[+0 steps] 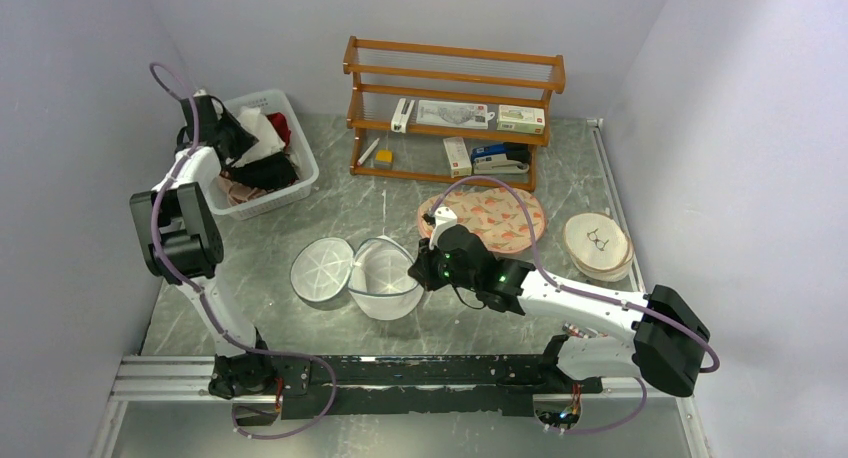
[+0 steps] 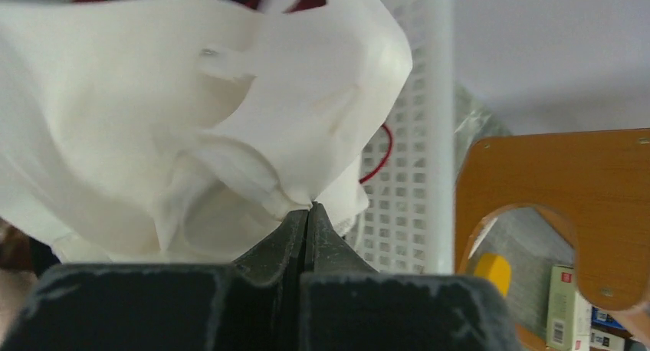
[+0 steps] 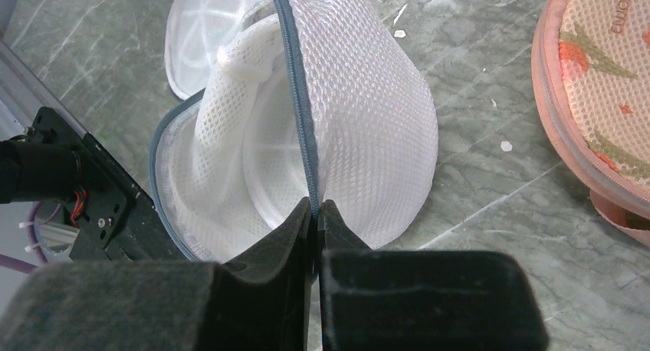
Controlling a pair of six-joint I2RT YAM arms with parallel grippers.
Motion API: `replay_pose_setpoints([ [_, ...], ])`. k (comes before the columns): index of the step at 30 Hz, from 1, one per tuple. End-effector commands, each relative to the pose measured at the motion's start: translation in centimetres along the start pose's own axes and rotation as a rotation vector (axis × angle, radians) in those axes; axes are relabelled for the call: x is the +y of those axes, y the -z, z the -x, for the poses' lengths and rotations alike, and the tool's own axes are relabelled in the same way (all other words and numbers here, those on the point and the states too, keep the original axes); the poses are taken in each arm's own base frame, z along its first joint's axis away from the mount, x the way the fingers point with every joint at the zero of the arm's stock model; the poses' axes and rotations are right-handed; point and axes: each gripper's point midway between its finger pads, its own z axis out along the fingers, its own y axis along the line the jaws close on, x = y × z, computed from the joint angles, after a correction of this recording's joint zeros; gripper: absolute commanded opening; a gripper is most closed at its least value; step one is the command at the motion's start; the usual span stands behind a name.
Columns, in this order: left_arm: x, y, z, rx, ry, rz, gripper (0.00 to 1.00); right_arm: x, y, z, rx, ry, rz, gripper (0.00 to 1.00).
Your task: Unzip the laundry bag and remove the bra
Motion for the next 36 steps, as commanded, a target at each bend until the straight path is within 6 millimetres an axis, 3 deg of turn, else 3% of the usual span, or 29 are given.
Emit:
replay_pose_setpoints([
  [1,1.0,-1.5,-2.2,0.059,0.021,-0.01,0.07,0.4,0.0,1.0,-0.025,-0.007,0.01,0.03],
  [3,0.9,-1.1,-2.2,0.048,0.034,-0.014,0.07,0.4,0.1,1.2,-0.033,-0.009,0.011,0.03],
  [7,-1.0,1.3,-0.2,-0.044,0.018,-0.079,0.07,0.4,0.4,1.3,-0.044,-0.012,0.008,0.03],
  [8,-1.0,1.9,0.3,-0.053,0.015,-0.063,0.12,0.4,0.4,1.4,-0.045,-0.011,0.009,0.03],
  [9,-1.2,2.4,0.8,-0.054,0.013,-0.052,0.22,0.4,0.4,1.4,-0.046,-0.01,0.008,0.03],
  [11,-2.5,4.0,2.0,-0.055,-0.006,-0.079,0.57,0.4,0.3,1.4,-0.046,-0.005,0.009,0.03],
  [14,-4.7,7.9,3.8,-0.12,-0.057,-0.133,0.89,0.5,0.2,1.6,-0.048,0.003,0.011,0.03],
  [16,-5.5,10.7,4.5,-0.161,-0.079,-0.143,0.99,0.4,0.1,1.7,-0.052,0.008,0.008,0.03],
  [18,-6.3,13.4,4.1,-0.177,-0.086,-0.172,1.0,0.5,0.1,1.9,-0.056,0.014,0.008,0.03],
  [21,-6.9,16.8,1.0,-0.139,-0.07,-0.244,1.0,0.3,0.0,1.9,-0.06,0.022,0.003,0.03],
  [27,-6.3,20.1,-8.9,0.047,-0.012,-0.36,1.0,0.5,-0.2,1.6,-0.061,0.022,0.026,0.03],
  [30,-5.5,21.1,-13.4,0.147,-0.019,-0.327,0.98,0.6,-0.3,1.3,-0.054,0.023,0.034,0.03],
  [32,-5.5,21.8,-16.3,0.212,-0.038,-0.282,0.92,0.6,-0.4,1.4,-0.056,0.028,0.034,0.03],
  [36,-2.6,22.7,-20.2,0.259,0.004,-0.029,0.82,0.3,-0.3,1.9,-0.07,0.046,0.012,0.03],
])
